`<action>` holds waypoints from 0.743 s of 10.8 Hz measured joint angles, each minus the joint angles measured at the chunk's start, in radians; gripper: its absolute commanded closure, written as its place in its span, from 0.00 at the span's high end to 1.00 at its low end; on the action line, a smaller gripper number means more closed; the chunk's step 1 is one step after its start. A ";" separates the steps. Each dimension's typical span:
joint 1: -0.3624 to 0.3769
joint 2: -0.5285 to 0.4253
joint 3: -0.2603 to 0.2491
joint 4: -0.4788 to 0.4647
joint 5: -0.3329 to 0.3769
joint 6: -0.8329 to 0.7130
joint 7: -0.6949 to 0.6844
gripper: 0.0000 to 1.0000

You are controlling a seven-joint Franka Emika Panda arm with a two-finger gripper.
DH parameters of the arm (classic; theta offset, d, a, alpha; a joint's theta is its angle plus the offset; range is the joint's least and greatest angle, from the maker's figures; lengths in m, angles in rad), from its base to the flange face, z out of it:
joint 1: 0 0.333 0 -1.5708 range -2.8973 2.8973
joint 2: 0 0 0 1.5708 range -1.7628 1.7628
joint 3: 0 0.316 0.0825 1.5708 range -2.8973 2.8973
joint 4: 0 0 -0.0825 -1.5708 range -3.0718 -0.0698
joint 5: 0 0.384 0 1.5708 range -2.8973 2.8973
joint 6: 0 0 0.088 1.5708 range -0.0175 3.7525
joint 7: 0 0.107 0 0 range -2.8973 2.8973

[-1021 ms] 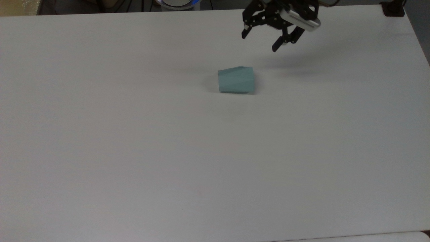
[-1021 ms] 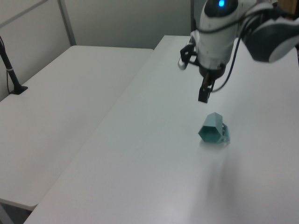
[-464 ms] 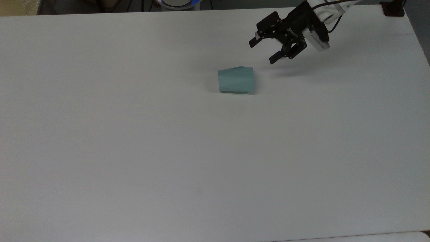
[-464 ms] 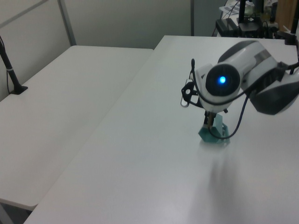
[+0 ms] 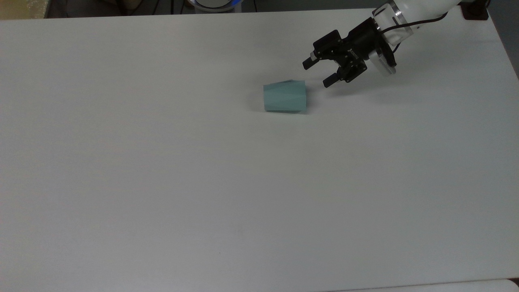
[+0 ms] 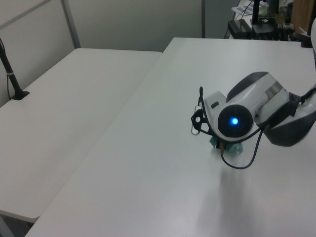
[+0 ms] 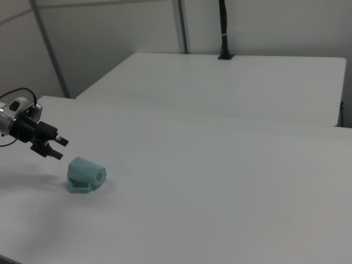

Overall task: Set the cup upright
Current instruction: 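Move the open gripper down toward the base of the teal cup, then close the gripper on the cup's base end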

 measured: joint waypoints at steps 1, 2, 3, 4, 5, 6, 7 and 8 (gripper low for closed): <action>0.000 0.017 0.003 0.000 -0.002 0.000 0.000 1.00; -0.001 0.036 0.003 0.000 -0.004 0.000 0.001 1.00; -0.004 0.054 0.003 0.001 -0.004 0.000 0.007 1.00; -0.011 0.071 0.003 0.001 -0.004 0.000 0.023 1.00; -0.021 0.083 0.003 0.001 -0.004 0.000 0.035 0.99; -0.033 0.094 0.003 0.001 -0.004 0.000 0.039 0.99; -0.043 0.100 0.003 0.001 -0.004 0.000 0.040 0.98; -0.052 0.103 0.003 0.001 -0.004 0.000 0.040 0.97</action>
